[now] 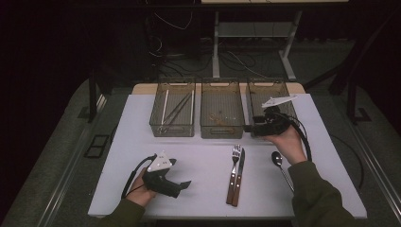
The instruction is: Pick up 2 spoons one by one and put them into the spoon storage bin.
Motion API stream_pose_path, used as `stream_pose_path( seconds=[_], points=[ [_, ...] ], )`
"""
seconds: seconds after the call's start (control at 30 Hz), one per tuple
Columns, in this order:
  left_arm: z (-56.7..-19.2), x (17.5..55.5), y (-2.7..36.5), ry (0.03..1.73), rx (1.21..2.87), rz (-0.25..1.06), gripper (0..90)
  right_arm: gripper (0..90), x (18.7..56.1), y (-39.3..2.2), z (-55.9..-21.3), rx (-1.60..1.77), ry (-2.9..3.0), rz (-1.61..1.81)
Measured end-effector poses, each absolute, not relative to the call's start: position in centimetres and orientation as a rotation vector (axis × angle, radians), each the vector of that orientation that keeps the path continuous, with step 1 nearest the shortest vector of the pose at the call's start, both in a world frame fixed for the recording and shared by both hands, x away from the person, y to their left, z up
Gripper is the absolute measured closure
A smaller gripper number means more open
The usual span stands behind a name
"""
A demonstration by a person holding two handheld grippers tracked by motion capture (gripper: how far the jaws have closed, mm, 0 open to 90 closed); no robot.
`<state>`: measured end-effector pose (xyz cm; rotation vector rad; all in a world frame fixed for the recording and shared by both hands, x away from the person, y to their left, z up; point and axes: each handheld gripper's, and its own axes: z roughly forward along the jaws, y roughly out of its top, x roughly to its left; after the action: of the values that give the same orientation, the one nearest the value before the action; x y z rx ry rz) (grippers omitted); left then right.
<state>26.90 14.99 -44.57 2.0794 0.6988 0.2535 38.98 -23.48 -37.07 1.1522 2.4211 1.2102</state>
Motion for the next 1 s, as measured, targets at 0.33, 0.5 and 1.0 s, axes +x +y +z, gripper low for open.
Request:
stream_pose_path(
  seconds=[0.33,0.5,1.0],
  points=[
    [-44.6,26.9,14.9,0.705,2.075,0.251,3.7,35.8,37.0,-25.2,-37.7,1.153,2.422,1.190],
    [-44.6,26.8,14.9,0.704,2.076,0.250,3.7,35.7,36.1,-26.0,-38.1,1.155,2.425,1.177],
    [-44.5,26.8,15.1,0.691,2.089,0.257,3.6,45.7,32.7,-28.1,-39.4,1.177,2.480,1.053]
  ],
)
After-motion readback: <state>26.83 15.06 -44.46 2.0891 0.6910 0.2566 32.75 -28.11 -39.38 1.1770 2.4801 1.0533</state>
